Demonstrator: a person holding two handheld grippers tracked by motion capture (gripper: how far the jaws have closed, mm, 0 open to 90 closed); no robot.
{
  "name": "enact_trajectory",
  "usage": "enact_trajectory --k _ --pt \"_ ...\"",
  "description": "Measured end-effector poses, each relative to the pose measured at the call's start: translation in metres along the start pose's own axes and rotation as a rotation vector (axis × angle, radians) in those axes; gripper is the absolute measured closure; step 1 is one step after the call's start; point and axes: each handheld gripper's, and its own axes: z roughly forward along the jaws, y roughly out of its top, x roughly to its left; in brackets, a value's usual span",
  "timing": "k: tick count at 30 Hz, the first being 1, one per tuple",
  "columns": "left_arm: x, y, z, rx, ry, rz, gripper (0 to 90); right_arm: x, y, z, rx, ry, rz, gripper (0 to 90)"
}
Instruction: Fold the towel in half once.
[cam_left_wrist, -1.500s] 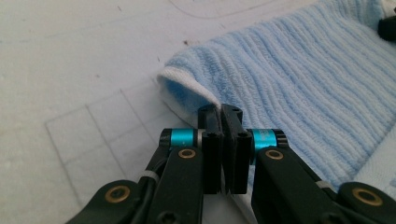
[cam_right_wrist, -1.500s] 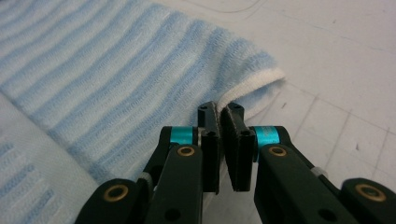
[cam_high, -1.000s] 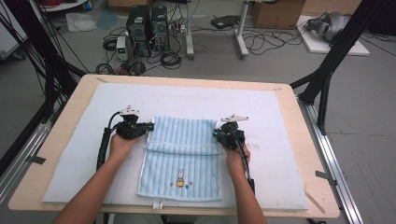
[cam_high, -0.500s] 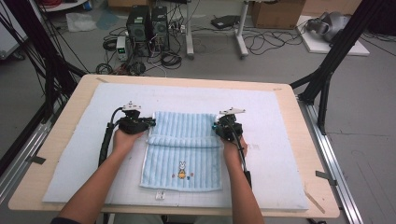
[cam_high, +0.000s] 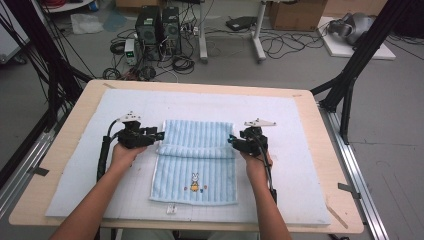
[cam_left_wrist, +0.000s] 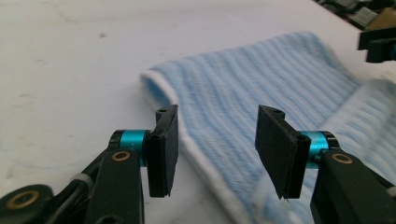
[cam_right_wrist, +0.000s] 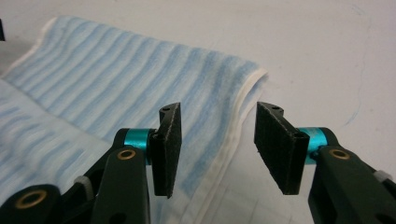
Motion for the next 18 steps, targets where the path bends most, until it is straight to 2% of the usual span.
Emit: enact_trajectory --k 4,8,10,11,12,15,17,18 --pt "-0.010 -0.006 -0.002 0.010 -0.045 0.026 52.2 -0.001 -0.009 -0.010 -0.003 0.044 0.005 49.4" --pt "-0.014 -0.011 -0.004 0.038 -0.057 0.036 52.2 -0.005 -0.015 -0.017 -0.010 0.073 0.027 47.2" --pt "-0.016 -0.014 -0.006 0.046 -0.064 0.032 53.2 -0.007 -0.018 -0.021 -0.021 0.114 0.040 46.5" --pt "-0.017 -0.016 -0.007 0.050 -0.071 0.033 55.9 -0.006 -0.019 -0.023 -0.022 0.125 0.044 45.4" --pt "-0.018 -0.019 -0.009 0.059 -0.074 0.034 62.3 -0.006 -0.020 -0.023 -0.023 0.139 0.040 44.8" --pt "-0.019 -0.025 -0.010 0.078 -0.058 0.042 72.4 -0.003 -0.025 -0.019 0.015 0.161 0.020 44.8" --pt "-0.020 -0.027 -0.009 0.083 -0.052 0.043 81.1 0.001 -0.026 -0.013 0.047 0.164 -0.006 50.8" --pt "-0.020 -0.027 -0.009 0.080 -0.050 0.045 83.3 0.002 -0.026 -0.011 0.049 0.162 -0.021 58.9"
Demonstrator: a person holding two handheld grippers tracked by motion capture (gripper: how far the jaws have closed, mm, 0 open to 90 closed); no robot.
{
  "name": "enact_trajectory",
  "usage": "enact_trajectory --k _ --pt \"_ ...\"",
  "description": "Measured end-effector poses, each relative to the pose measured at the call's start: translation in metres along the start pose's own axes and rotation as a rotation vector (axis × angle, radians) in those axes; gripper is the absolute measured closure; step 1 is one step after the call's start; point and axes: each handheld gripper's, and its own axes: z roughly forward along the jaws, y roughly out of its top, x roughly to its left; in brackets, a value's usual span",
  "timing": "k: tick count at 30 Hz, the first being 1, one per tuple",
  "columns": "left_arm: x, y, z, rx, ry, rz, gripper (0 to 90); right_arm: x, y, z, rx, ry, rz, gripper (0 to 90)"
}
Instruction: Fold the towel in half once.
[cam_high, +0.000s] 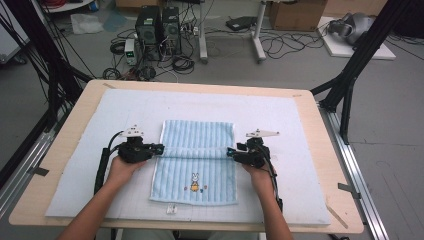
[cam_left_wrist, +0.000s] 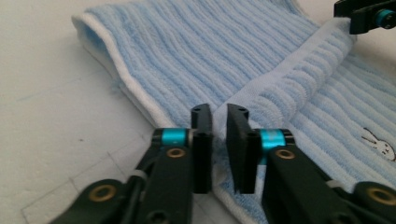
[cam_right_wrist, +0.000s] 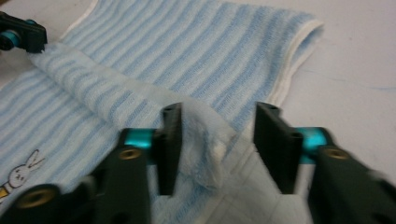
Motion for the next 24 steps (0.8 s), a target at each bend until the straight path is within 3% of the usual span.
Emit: enact_trajectory --k 2,4,13,16,24 --pt "-0.001 0.000 -0.001 0.001 0.001 0.011 85.2 0.002 0.001 0.003 -0.001 -0.009 -0.038 75.8" --pt "-0.002 0.000 -0.002 -0.003 -0.002 0.012 85.8 0.003 0.001 0.003 0.003 -0.003 -0.040 81.4" --pt "-0.006 -0.002 -0.017 -0.070 -0.026 0.011 86.0 0.009 -0.002 -0.009 -0.016 0.022 -0.054 82.1" --pt "-0.009 -0.003 -0.024 -0.096 -0.036 0.007 86.0 0.014 -0.005 -0.015 -0.025 0.036 -0.081 82.1" --pt "-0.025 -0.013 -0.040 -0.111 -0.079 0.029 86.0 0.026 -0.018 -0.033 -0.033 0.056 -0.098 82.3"
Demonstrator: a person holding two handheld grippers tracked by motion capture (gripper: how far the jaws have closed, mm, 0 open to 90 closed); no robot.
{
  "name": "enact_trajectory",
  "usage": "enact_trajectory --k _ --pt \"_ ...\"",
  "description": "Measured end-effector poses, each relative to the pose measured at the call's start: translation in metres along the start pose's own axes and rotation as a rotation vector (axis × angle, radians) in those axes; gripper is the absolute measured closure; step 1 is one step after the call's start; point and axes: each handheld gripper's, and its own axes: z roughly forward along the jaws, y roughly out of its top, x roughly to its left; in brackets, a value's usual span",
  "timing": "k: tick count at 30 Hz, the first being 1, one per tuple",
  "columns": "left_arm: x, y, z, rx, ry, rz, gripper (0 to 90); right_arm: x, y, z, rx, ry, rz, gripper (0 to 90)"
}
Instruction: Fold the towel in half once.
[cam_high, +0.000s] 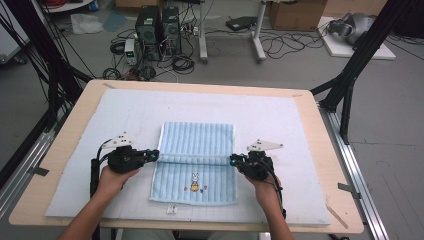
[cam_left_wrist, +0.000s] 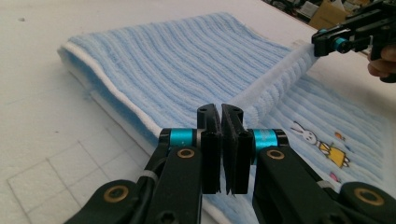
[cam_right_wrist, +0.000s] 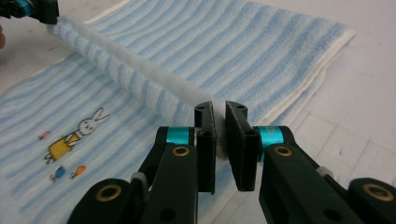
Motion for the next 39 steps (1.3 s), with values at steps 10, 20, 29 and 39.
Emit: enact_trajectory --k 10,20,29,39 --pt "-0.022 -0.010 -0.017 0.003 -0.034 0.024 85.9 0.017 -0.016 -0.023 -0.014 0.034 -0.013 82.2" --pt "-0.034 -0.020 -0.030 0.009 -0.071 0.024 85.7 0.030 -0.026 -0.037 -0.013 0.058 -0.033 82.2" --pt "-0.045 -0.029 -0.038 0.044 -0.109 0.032 85.7 0.040 -0.036 -0.046 0.011 0.079 -0.060 82.2" --pt "-0.052 -0.039 -0.043 0.094 -0.133 0.045 85.6 0.046 -0.046 -0.047 0.070 0.088 -0.086 81.9"
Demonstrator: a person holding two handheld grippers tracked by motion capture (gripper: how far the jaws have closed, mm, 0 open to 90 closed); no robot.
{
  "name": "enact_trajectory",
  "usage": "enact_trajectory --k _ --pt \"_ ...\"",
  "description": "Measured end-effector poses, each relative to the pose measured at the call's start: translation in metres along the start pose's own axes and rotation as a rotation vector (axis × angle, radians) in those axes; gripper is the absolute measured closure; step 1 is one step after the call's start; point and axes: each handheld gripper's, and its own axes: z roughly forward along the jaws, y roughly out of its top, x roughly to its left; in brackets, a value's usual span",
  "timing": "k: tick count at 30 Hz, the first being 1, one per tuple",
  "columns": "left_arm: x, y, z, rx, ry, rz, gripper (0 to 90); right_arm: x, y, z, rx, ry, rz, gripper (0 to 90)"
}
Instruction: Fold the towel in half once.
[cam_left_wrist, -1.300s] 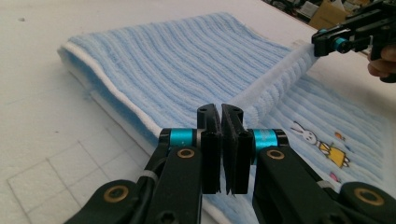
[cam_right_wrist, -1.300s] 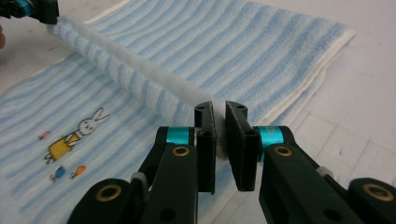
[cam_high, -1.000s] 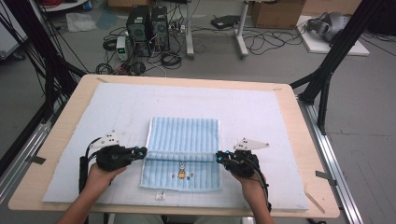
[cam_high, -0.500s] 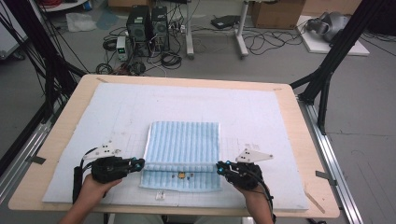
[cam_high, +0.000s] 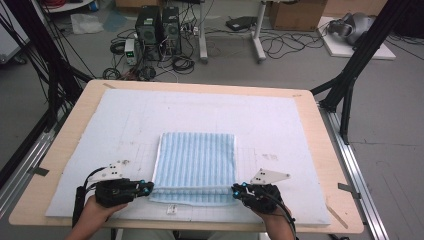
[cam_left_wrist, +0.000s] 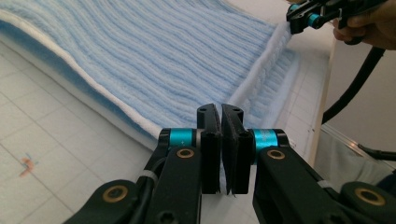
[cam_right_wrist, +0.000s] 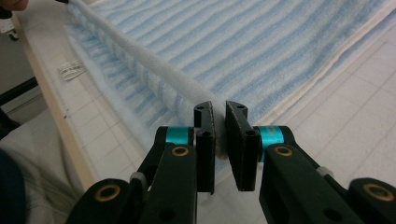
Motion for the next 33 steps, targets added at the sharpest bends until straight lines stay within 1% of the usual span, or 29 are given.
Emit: enact_trajectory --k 1,2,3,4,5,7,8,9,10,12,14,16,17,18,20,22,25,26,27,28,30,31,32,33 --pt "-0.001 0.000 -0.001 0.000 -0.001 0.003 85.3 0.001 -0.001 -0.001 0.001 0.001 -0.007 81.6" --pt "-0.001 -0.001 -0.001 -0.004 0.004 0.009 83.9 0.002 -0.001 -0.002 0.005 0.006 -0.002 80.7" --pt "-0.001 0.000 -0.002 -0.017 0.016 0.002 79.8 0.002 -0.002 -0.002 0.004 0.008 -0.005 78.1" --pt "-0.001 0.001 -0.002 -0.025 0.034 -0.006 70.4 0.001 -0.001 -0.003 0.001 0.016 0.007 70.8" --pt "0.001 0.002 -0.002 -0.035 0.046 -0.013 67.0 0.000 -0.001 -0.004 -0.001 0.016 0.024 69.7" --pt "0.003 0.006 -0.003 -0.058 0.068 -0.020 64.1 -0.003 0.001 -0.005 -0.025 0.011 0.031 65.9" --pt "0.004 0.007 -0.003 -0.065 0.074 -0.022 62.8 -0.005 0.002 -0.006 -0.039 0.004 0.045 65.8" --pt "0.006 0.009 -0.002 -0.076 0.087 -0.026 62.6 -0.006 0.004 -0.006 -0.047 -0.003 0.043 65.8" --pt "0.007 0.011 -0.002 -0.084 0.091 -0.028 62.0 -0.007 0.005 -0.006 -0.047 -0.013 0.052 65.8" --pt "0.011 0.015 0.000 -0.096 0.112 -0.029 61.2 -0.008 0.009 -0.001 -0.039 -0.036 0.050 66.0" --pt "0.014 0.018 0.003 -0.105 0.116 -0.037 61.3 -0.009 0.011 0.005 -0.030 -0.044 0.052 65.7" --pt "0.017 0.020 0.007 -0.100 0.123 -0.041 62.2 -0.010 0.015 0.015 -0.015 -0.050 0.041 64.4" --pt "0.019 0.020 0.011 -0.093 0.127 -0.041 62.8 -0.011 0.016 0.018 -0.013 -0.052 0.039 63.4" --pt "0.021 0.021 0.015 -0.085 0.138 -0.040 62.8 -0.011 0.019 0.023 -0.008 -0.062 0.033 61.4" --pt "0.027 0.024 0.023 -0.068 0.154 -0.044 62.6 -0.013 0.023 0.029 -0.007 -0.081 0.025 60.7" --pt "0.034 0.028 0.029 -0.061 0.169 -0.060 61.7 -0.015 0.026 0.036 0.002 -0.087 0.016 60.7" --pt "0.045 0.038 0.037 -0.073 0.187 -0.067 59.2 -0.014 0.026 0.045 0.048 -0.088 -0.006 62.5" --pt "0.046 0.039 0.039 -0.073 0.190 -0.066 58.9 -0.012 0.024 0.048 0.079 -0.096 -0.018 63.3" --pt "0.051 0.043 0.042 -0.070 0.196 -0.072 58.5 -0.012 0.024 0.049 0.091 -0.101 -0.029 63.8" --pt "0.054 0.046 0.043 -0.068 0.198 -0.077 57.3 -0.010 0.022 0.050 0.109 -0.117 -0.053 64.3" --pt "0.061 0.053 0.047 -0.073 0.227 -0.068 54.5 -0.010 0.022 0.048 0.119 -0.118 -0.067 64.5" --pt "0.066 0.058 0.048 -0.078 0.249 -0.068 53.1 -0.009 0.022 0.047 0.124 -0.126 -0.079 64.7" --pt "0.068 0.061 0.049 -0.084 0.256 -0.062 52.4 -0.008 0.021 0.045 0.134 -0.135 -0.103 64.7" --pt "0.070 0.064 0.050 -0.087 0.263 -0.058 52.5 -0.007 0.020 0.044 0.136 -0.139 -0.104 64.7"
